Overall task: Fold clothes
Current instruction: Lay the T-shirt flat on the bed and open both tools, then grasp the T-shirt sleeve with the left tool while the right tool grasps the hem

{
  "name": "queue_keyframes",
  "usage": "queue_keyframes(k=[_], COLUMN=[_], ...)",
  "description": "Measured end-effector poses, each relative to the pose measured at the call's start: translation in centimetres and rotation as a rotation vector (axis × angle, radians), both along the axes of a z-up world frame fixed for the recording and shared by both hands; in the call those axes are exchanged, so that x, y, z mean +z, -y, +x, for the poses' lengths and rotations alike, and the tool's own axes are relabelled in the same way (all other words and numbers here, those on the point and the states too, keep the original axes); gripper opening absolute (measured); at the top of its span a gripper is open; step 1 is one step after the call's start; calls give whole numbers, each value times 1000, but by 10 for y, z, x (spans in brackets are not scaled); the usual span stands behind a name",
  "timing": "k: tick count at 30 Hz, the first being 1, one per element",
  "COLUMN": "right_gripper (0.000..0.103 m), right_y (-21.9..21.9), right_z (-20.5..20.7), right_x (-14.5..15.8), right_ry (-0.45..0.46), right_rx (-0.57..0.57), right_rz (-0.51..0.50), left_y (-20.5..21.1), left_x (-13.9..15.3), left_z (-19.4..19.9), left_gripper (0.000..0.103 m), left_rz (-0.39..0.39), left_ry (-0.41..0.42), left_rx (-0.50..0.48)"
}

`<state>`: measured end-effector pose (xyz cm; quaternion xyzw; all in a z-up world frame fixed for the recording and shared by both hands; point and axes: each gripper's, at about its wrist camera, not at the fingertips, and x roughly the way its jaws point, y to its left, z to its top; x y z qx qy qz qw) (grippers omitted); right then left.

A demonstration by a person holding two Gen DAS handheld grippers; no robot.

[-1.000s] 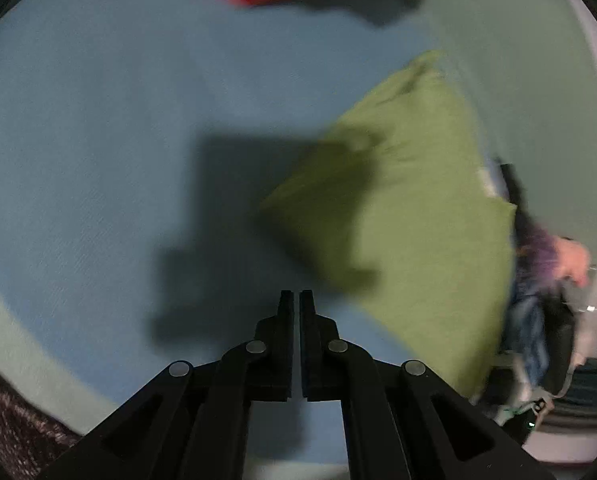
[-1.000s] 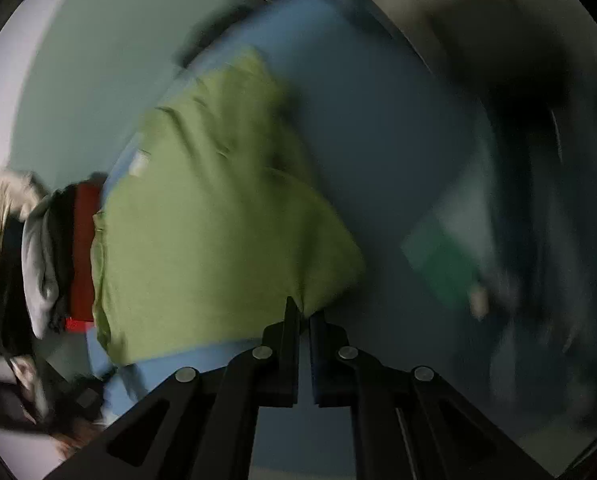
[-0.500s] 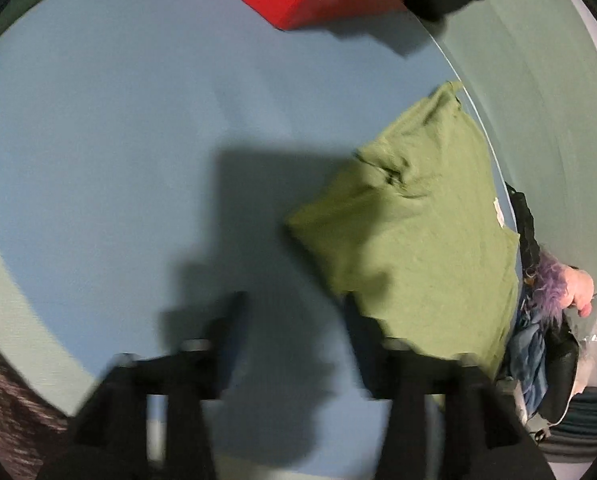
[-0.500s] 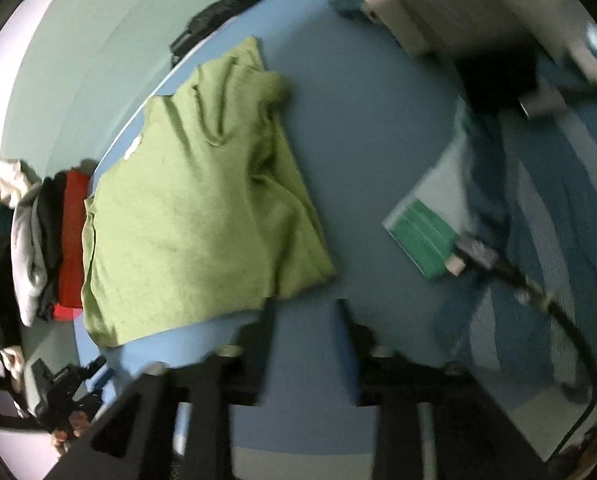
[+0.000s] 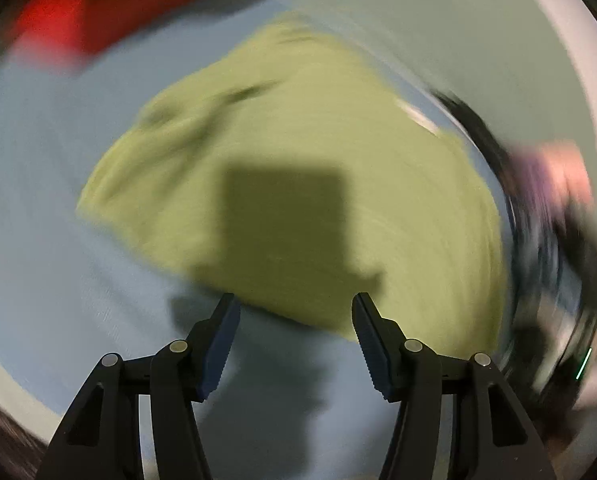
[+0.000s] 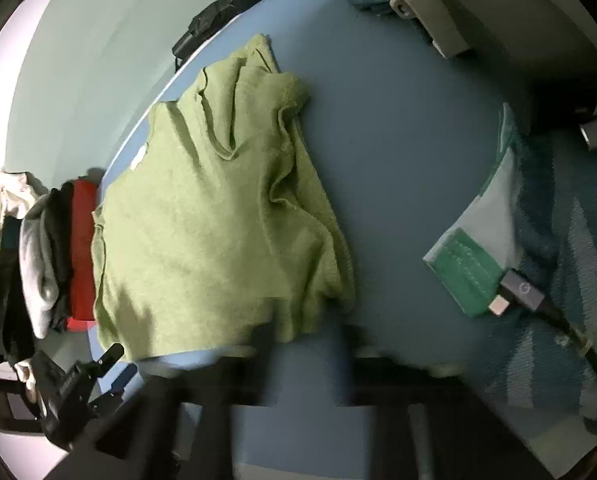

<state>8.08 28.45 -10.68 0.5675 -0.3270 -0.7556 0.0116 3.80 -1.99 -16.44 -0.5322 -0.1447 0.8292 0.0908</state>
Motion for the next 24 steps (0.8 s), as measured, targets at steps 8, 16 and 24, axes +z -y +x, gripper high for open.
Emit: queue_keyframes(k=[8, 16, 24], right_gripper=[2, 42, 86], right_y=[-29, -38, 0], right_z=[30, 10, -102], right_x=[8, 30, 89], right_ry=[-34, -19, -232], right_rx=[-66, -9, 256], right_rz=[-207, 19, 295], left_y=[-184, -258, -275], left_x=[-4, 0, -4], left_z=[67, 85, 66], left_gripper=[60, 57, 6], left_rz=[-419, -470, -457], left_ry=[-360, -488, -374], left_rx=[-771, -812, -680])
